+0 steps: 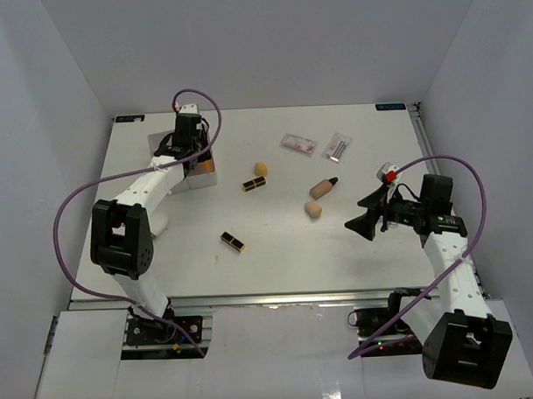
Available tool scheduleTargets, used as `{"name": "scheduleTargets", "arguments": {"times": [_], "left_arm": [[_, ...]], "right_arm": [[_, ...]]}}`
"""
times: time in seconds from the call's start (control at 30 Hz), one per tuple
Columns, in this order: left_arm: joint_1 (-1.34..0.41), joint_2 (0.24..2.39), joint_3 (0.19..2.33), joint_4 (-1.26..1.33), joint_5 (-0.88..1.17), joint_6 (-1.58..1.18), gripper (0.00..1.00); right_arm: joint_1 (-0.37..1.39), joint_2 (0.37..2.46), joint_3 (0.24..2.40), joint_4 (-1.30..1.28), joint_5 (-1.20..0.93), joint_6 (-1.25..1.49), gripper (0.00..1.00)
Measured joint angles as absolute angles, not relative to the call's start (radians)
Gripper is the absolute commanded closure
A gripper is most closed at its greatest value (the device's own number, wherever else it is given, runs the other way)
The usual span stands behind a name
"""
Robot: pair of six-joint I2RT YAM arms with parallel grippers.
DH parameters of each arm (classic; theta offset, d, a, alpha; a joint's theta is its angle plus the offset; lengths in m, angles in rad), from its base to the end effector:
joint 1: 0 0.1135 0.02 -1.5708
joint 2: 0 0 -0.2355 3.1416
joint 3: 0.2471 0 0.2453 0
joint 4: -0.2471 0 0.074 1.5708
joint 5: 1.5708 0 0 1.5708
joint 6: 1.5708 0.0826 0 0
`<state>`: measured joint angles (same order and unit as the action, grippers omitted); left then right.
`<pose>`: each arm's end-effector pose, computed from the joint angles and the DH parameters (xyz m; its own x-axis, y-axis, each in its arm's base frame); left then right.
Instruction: Organize the makeup
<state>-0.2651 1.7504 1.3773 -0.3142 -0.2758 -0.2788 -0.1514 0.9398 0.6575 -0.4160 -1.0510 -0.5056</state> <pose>0.4151 -0.0894 0.2170 -0.6021 -0.1109 -0.7907 -0.1214 0.9915 -0.0466 0.2227 0.0385 0.2211 -0.2740 -0.2015 -0.9404 -0.8172 0.5643 0.1172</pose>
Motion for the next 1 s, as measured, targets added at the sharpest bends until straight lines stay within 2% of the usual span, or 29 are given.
{"name": "scheduleTargets", "arguments": {"times": [0.27,0.7,0.87,1.0], "left_arm": [[-0.265,1.750,1.361,-0.313,-0.239,-0.281,0.40],[-0.265,1.742,1.325,-0.312,-0.212,-0.282,0.40],[-0.265,1.668,1.291,-0.328,-0.185,-0.292,0.29],[-0.258,1.491,1.204,-0.339,-0.152,-0.339,0.23]], "right_arm": [[-0.157,0.940,0.657,-0.416,-1.053,-0.506,0.04],[-0.157,0.940,0.657,-0.416,-1.058,-0.506,0.04],[-0.157,0.939,0.657,-0.417,-1.063,-0.513,0.04],[-0.157,0.939,0.657,-0.418,-1.077,-0.533,0.04]]}}
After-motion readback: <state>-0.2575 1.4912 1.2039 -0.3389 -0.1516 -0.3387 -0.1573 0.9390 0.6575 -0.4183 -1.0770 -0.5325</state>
